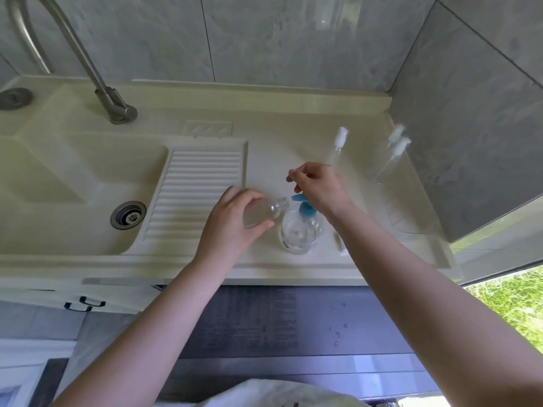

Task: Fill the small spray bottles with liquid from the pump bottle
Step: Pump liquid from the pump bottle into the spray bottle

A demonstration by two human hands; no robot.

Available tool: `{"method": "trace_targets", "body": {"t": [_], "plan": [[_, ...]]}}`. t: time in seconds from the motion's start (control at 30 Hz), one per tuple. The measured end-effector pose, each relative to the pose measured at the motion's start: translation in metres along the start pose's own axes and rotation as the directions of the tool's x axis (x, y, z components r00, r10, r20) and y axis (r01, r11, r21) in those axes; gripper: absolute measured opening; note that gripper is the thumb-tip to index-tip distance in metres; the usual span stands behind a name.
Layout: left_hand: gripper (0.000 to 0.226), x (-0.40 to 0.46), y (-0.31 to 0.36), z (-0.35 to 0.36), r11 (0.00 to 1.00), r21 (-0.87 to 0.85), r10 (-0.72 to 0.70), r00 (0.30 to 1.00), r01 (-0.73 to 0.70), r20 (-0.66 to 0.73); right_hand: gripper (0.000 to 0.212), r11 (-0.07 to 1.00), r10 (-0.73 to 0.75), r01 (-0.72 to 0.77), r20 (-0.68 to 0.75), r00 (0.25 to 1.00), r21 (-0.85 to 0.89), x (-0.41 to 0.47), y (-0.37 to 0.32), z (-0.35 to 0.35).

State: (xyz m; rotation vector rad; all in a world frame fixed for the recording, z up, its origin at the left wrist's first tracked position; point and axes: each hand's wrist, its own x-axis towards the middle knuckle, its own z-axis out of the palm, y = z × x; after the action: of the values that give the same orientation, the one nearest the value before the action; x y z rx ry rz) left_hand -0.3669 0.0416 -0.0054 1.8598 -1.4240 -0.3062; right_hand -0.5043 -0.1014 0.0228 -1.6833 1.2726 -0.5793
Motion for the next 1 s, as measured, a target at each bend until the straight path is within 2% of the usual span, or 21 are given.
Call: {"method": "trace_targets", "body": {"t": [0.17, 0.53, 0.83, 1.0], "plan": [[0.05, 0.005, 0.006, -0.007, 1.0, -0.011, 0.014, 1.0, -0.014, -0.002, 0.022, 0.999, 0.0, 0.001, 0.022, 1.0, -0.034, 0.0, 0.0, -0.003], [0.046, 0.016, 0.008, -0.015, 0.997, 0.041, 0.065, 0.996, -0.067, 0.055, 0.022, 0.96, -0.075, 0.101, 0.107, 0.991, -0.262, 0.004, -0.01, -0.007], [0.046, 0.019, 0.01, -0.017, 0.998, 0.028, 0.05, 0.996, -0.052, 0.074, 0.025, 0.898, -0.139, 0.149, 0.056, 0.989, -0.414, 0.012, -0.008, -0.004], [0.044, 0.022, 0.012, -0.018, 0.999, 0.022, 0.04, 0.994, -0.042, 0.097, 0.021, 0.851, -0.28, 0.245, -0.006, 0.96, -0.464, 0.009, -0.005, 0.002]]}}
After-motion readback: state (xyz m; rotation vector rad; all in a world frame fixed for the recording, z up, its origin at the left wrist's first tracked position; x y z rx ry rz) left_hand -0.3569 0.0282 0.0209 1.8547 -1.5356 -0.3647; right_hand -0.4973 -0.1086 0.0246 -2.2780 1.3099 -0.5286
